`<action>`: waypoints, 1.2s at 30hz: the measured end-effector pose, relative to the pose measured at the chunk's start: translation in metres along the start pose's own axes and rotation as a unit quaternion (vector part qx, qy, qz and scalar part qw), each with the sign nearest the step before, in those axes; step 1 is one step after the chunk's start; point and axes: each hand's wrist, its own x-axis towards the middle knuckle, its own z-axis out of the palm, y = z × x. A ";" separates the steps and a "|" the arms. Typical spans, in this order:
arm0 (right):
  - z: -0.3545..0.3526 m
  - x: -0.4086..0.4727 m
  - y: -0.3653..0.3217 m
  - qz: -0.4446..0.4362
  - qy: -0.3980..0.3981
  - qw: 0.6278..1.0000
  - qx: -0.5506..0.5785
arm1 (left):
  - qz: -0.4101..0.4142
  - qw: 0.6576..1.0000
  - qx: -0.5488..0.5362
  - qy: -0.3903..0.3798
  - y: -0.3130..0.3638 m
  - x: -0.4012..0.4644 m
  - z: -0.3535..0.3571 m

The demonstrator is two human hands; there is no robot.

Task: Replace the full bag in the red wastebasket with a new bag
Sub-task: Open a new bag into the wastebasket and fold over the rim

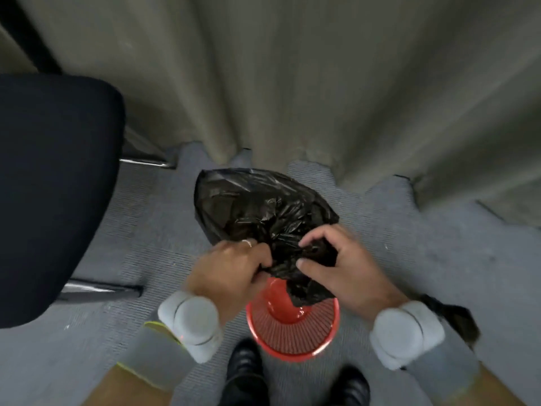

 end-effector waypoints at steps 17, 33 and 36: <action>0.001 -0.057 0.115 0.496 -0.064 0.858 0.121 | -0.032 0.996 -0.082 -0.018 0.053 -0.029 0.066; 0.022 -0.057 0.127 0.304 -0.052 0.928 0.209 | -0.112 0.927 -0.228 -0.274 0.057 -0.057 0.118; 0.024 -0.057 0.141 0.308 -0.064 0.932 0.179 | -0.148 0.971 -0.177 -0.061 0.041 -0.030 0.138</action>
